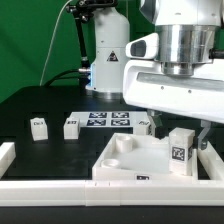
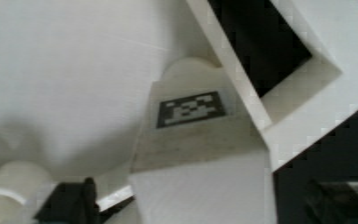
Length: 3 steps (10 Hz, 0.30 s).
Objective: Assemble one leg
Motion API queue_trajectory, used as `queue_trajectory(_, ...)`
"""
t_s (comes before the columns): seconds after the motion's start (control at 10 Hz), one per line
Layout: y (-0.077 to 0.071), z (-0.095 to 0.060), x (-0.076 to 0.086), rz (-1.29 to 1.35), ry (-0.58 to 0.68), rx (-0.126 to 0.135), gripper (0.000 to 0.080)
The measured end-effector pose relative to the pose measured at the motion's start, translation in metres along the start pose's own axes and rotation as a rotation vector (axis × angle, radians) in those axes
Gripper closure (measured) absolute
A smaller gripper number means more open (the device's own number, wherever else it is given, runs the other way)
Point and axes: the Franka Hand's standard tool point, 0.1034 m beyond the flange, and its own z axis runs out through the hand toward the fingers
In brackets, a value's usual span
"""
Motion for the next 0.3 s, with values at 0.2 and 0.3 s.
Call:
queue_trajectory(0.2, 0.0001, 0.0003, -0.0001, 0.0, 0.0, 0.0, 0.0154)
queue_trajectory(0.3, 0.0001, 0.0003, -0.0001, 0.0, 0.0, 0.0, 0.0154)
